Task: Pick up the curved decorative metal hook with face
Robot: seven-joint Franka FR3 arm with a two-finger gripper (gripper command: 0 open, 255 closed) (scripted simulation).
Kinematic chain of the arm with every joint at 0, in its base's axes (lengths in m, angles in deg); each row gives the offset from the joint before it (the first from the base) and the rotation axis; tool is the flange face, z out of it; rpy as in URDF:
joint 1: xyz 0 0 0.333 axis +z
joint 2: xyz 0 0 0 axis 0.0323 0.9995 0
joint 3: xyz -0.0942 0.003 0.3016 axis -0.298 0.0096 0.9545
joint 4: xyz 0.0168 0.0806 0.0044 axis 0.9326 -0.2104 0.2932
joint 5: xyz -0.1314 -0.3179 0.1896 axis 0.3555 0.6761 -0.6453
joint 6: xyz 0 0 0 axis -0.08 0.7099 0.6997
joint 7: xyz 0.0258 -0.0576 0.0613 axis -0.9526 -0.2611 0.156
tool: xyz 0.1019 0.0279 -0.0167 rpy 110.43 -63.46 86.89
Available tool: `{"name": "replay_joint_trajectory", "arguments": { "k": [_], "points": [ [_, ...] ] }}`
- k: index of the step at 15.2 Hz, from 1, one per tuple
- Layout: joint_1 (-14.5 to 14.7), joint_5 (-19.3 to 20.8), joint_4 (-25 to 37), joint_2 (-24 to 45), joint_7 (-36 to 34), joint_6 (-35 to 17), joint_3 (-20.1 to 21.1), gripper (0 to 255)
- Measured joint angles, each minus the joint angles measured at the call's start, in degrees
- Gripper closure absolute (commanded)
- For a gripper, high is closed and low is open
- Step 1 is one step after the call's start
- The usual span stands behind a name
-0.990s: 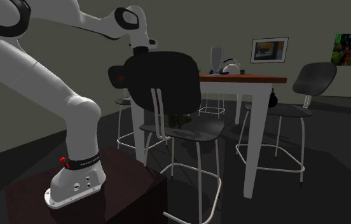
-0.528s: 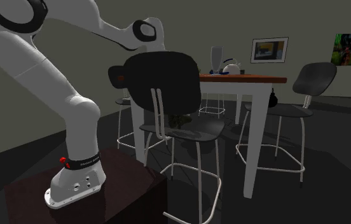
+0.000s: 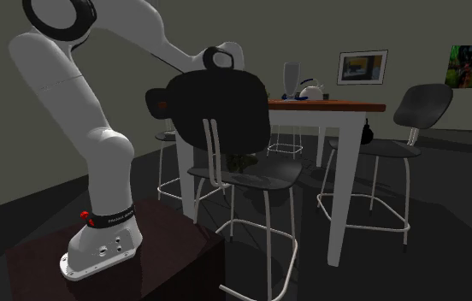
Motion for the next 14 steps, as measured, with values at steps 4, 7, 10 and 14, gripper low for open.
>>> {"name": "replay_joint_trajectory", "arguments": {
  "k": [4,7,10,14],
  "points": [
    [-0.54,-0.16,2.37,7.41,5.0,-4.56,-3.36,0],
    [-0.69,-0.18,1.58,9.24,5.66,-7.08,-4.02,0],
    [-0.7,-0.25,0.52,10.56,5.58,-9.41,-4.29,0],
    [-0.79,-0.22,-0.53,11.48,5.57,-11.39,-4.56,255]
  ]
}}
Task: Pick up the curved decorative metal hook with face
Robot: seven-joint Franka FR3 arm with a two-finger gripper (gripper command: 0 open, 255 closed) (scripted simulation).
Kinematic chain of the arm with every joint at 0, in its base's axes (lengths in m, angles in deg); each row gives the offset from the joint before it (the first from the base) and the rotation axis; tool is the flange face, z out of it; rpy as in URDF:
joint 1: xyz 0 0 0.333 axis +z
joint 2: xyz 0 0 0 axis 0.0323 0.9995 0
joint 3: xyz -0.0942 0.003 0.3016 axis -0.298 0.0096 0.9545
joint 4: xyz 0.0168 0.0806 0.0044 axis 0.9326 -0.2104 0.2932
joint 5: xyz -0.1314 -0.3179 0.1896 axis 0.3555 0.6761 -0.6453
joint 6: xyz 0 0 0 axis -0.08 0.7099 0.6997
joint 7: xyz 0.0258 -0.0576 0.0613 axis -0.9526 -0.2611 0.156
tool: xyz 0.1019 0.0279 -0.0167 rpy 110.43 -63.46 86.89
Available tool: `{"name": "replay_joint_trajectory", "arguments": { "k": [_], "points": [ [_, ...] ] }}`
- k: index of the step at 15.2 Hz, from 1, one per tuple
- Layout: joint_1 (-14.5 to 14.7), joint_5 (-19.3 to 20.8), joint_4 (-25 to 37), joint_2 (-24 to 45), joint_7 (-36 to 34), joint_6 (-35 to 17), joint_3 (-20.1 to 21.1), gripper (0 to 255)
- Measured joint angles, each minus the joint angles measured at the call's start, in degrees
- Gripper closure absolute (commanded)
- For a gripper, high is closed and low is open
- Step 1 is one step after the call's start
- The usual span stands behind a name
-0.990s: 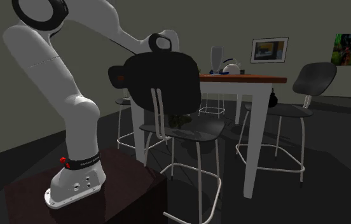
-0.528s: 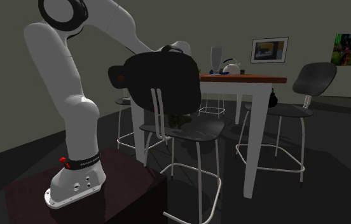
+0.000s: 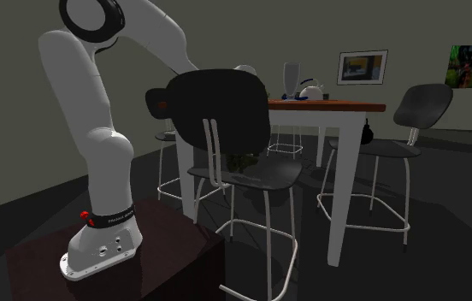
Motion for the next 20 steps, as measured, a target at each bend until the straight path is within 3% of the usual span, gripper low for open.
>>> {"name": "replay_joint_trajectory", "arguments": {
  "k": [10,20],
  "points": [
    [0.01,-0.03,0.21,-0.17,0.05,0.24,0.05,255],
    [0.16,-0.13,4.75,-3.15,0.66,7.77,0.79,255]
  ]
}}
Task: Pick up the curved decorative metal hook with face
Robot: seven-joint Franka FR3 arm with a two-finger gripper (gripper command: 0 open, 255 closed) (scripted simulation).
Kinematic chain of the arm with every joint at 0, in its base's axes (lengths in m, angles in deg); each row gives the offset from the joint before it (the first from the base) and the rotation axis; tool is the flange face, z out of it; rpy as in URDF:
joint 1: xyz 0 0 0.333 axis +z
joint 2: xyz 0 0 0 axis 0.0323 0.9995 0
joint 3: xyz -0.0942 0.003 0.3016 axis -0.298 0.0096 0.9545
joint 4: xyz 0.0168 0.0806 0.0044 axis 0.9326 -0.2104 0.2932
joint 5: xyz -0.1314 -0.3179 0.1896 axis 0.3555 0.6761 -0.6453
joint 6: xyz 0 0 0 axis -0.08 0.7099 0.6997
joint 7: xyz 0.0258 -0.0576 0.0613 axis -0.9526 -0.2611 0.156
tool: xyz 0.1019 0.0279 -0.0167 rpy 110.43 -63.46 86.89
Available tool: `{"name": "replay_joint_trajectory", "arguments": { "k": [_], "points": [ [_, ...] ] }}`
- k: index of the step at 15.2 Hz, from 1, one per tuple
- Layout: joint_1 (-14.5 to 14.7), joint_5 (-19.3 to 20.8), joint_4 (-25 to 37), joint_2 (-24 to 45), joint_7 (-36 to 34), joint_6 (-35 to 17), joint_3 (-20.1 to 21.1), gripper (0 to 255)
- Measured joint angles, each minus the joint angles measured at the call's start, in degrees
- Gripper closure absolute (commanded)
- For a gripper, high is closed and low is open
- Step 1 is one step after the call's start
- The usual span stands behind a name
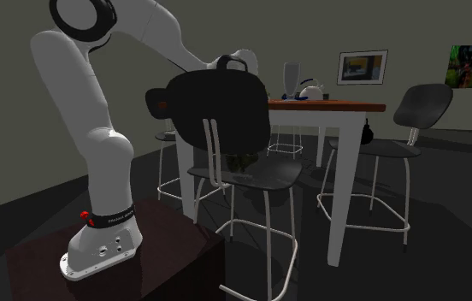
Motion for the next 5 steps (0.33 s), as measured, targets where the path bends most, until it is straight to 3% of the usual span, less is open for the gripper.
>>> {"name": "replay_joint_trajectory", "arguments": {
  "k": [5],
  "points": [
    [0.08,-0.14,2.68,-0.99,0.43,3.62,0.33,255]
  ]
}}
